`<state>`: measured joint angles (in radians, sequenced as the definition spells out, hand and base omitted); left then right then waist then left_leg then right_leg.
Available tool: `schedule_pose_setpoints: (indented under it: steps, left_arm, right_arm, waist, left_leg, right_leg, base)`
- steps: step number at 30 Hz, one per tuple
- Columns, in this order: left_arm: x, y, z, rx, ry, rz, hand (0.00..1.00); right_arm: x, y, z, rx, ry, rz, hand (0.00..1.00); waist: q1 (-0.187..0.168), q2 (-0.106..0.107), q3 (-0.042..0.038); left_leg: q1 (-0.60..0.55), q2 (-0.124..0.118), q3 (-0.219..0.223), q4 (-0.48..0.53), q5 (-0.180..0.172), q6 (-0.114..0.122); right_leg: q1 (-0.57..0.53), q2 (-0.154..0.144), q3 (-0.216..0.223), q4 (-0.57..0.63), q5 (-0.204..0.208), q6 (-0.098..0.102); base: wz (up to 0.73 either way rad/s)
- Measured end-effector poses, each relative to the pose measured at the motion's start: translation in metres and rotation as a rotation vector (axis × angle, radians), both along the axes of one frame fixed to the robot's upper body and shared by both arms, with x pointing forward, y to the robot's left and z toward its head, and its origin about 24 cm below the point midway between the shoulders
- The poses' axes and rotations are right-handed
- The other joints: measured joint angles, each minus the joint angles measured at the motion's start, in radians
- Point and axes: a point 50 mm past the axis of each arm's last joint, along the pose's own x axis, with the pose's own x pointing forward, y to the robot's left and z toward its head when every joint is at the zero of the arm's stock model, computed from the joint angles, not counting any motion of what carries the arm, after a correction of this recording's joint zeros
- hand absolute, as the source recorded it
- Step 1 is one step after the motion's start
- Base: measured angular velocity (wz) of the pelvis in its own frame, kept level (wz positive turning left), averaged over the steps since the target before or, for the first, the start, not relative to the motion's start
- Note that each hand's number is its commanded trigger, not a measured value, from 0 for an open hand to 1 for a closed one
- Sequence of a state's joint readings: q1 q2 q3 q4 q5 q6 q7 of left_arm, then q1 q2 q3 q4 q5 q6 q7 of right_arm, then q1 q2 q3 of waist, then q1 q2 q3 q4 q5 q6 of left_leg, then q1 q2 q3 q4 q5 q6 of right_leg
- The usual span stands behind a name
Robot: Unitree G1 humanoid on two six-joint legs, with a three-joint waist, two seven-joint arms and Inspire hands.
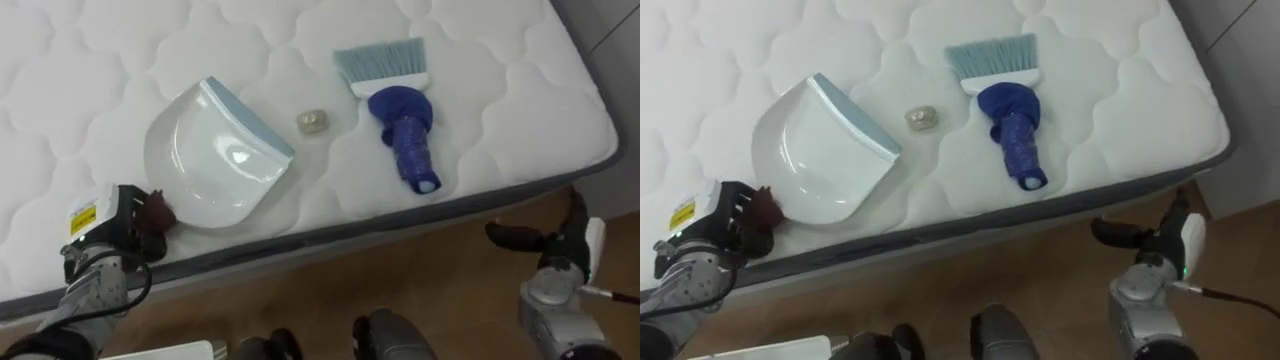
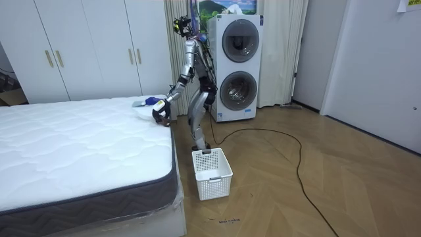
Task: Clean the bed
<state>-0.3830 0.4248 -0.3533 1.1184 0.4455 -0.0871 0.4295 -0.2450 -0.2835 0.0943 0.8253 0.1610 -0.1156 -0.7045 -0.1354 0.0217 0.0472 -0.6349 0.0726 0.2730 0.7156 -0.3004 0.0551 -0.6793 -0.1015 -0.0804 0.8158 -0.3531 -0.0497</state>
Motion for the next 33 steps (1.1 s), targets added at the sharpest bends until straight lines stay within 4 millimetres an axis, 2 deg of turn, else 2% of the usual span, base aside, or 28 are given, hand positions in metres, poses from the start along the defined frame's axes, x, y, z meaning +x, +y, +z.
schedule_pose_setpoints:
  steps: [4, 7, 19, 26, 30, 33]
  left_arm:
    - [0.000, -0.001, -0.001, -0.004, 0.025, -0.011, 1.00]
    - [-0.002, -0.001, -0.002, -0.011, 0.049, -0.017, 1.00]
    - [-0.001, 0.000, -0.003, -0.003, 0.101, -0.043, 1.00]
    - [0.009, -0.004, 0.004, 0.001, 0.093, -0.068, 1.00]
    - [0.016, -0.008, 0.008, 0.002, 0.102, -0.101, 1.00]
    - [0.021, -0.010, 0.012, -0.004, 0.102, -0.113, 1.00]
  right_arm:
    - [0.016, 0.009, 0.027, -0.118, -0.131, 0.019, 0.00]
    - [0.024, 0.013, 0.040, -0.183, -0.193, 0.031, 0.00]
    - [0.047, 0.026, 0.078, -0.224, -0.361, 0.055, 0.00]
    - [0.052, 0.037, 0.080, -0.222, -0.376, 0.103, 0.00]
    - [0.052, 0.042, 0.065, -0.100, -0.320, 0.137, 0.00]
    - [0.050, 0.041, 0.053, -0.010, -0.264, 0.152, 0.00]
  waist:
    - [0.005, 0.002, -0.0010]
    - [0.009, 0.002, -0.0012]
    - [0.015, 0.000, 0.0001]
    - [0.035, -0.006, 0.0042]
    - [0.055, -0.007, 0.0054]
    - [0.066, -0.009, 0.0127]
  left_leg:
    - [0.000, 0.002, 0.000, -0.003, 0.000, 0.000]
    - [0.000, 0.002, 0.000, 0.001, 0.000, 0.000]
    - [0.003, 0.005, 0.000, 0.007, 0.001, 0.002]
    - [0.002, 0.006, -0.003, 0.000, 0.001, 0.002]
    - [0.000, 0.005, -0.005, -0.004, 0.002, 0.003]
    - [-0.003, 0.004, -0.005, -0.005, 0.002, 0.003]
  right_leg:
    - [0.000, 0.001, -0.002, -0.002, 0.001, 0.000]
    - [0.003, 0.000, -0.003, -0.002, 0.001, 0.000]
    - [0.010, 0.000, -0.006, -0.004, 0.001, 0.000]
    - [0.013, -0.001, -0.015, -0.014, 0.001, 0.000]
    - [0.015, -0.003, -0.019, -0.019, 0.000, 0.000]
    - [0.013, -0.003, -0.018, -0.021, -0.001, 0.002]
  base:
    - [0.00]
    - [0.00]
    - [0.00]
    - [0.01]
    - [0.04]
    - [0.00]
